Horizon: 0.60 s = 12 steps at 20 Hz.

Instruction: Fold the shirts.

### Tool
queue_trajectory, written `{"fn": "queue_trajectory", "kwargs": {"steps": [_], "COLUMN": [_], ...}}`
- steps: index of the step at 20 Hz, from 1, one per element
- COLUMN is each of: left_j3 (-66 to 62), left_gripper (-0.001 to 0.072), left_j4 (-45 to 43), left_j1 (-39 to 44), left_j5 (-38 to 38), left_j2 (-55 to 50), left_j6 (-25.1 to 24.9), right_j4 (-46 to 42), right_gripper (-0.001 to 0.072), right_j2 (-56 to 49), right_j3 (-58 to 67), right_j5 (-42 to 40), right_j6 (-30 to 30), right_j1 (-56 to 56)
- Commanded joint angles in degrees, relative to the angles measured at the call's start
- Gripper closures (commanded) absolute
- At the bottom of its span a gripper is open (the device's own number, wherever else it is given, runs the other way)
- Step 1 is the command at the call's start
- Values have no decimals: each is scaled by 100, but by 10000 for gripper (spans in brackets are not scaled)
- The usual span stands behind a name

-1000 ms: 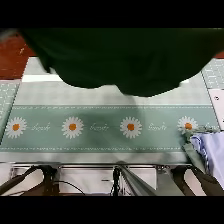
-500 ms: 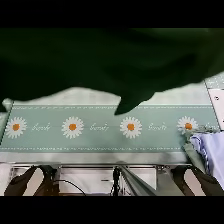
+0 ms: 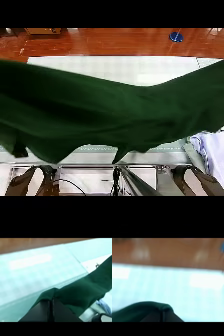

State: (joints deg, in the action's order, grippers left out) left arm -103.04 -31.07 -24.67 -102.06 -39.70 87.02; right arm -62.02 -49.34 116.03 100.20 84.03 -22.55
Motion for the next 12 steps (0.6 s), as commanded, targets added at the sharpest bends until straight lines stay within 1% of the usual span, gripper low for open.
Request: {"fn": "queue_trajectory", "kwargs": {"steps": [1, 2, 3, 5, 6, 7, 9, 11, 12], "left_j3": [1110, 1644, 2192, 3257, 3650, 3891, 3995, 3941, 3901], "left_gripper": [691, 692, 692, 692, 692, 691, 691, 690, 690], "left_j4": [-839, -1091, -1263, -1342, -1333, -1333, -1294, -894, -636], "left_j1": [-2, 0, 28, 216, 385, 570, 951, 1082, 1075], "left_j5": [-304, -223, -101, 149, 428, 780, 1364, 1674, 1775], "left_j2": [35, 24, -24, -280, -485, -708, -1353, -2081, -2455], "left_j6": [-275, -490, -496, -710, -809, -905, -975, -1257, -1318], "right_j4": [81, 11, -188, -994, -1366, -1532, -1580, -1620, -1611], "right_gripper": [692, 693, 692, 692, 692, 692, 692, 692, 692], "right_j2": [-459, -645, -887, -1508, -1882, -2218, -2844, -3335, -3534], "right_j3": [-890, -1172, -1419, -1613, -1611, -1611, -1611, -1611, -1611], "right_j5": [562, 518, 466, 457, 361, 114, -765, -1753, -2212], "right_j6": [-9, -7, 4, -9, -31, -50, -63, 22, 87], "right_j1": [4, 7, 125, 697, 1099, 1443, 1921, 2133, 2149]}}
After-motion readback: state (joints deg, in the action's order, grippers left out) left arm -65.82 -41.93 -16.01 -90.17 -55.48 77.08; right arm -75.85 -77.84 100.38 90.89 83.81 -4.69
